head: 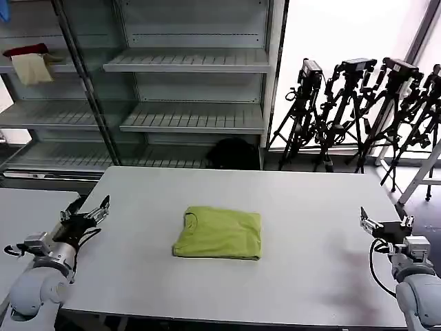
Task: Fold and organize the clothes.
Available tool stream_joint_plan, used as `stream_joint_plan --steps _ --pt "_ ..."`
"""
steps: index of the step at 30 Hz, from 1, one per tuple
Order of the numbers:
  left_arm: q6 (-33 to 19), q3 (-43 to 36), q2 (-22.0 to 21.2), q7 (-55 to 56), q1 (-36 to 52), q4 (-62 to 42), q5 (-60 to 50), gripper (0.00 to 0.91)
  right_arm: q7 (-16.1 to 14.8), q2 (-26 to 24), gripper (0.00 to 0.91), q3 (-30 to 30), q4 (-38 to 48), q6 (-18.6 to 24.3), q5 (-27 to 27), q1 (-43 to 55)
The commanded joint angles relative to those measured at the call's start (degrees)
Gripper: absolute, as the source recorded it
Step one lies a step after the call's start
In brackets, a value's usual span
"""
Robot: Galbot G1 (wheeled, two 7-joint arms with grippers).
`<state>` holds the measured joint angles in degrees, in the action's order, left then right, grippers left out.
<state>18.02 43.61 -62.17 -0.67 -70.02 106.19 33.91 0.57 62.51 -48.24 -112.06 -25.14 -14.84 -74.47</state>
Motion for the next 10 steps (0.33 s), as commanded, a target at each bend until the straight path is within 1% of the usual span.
stream_joint_plan --steps 1,8,10 --pt "-0.2 0.1 0.5 0.0 0.2 0.0 0.3 0.907 -0.3 0.2 0.907 -0.3 -0.5 0.0 -0.3 -0.3" --pt "-0.4 -0.7 0.4 0.1 0.0 0.2 -0.4 0.907 -0.4 0.4 0.907 0.1 -1.7 -0.2 -1.2 -0.4" --pt "-0.4 -0.9 0.5 0.2 -0.2 0.6 -0.2 0.907 0.1 0.7 0.907 0.1 -2.1 -2.3 -3.9 -0.3"
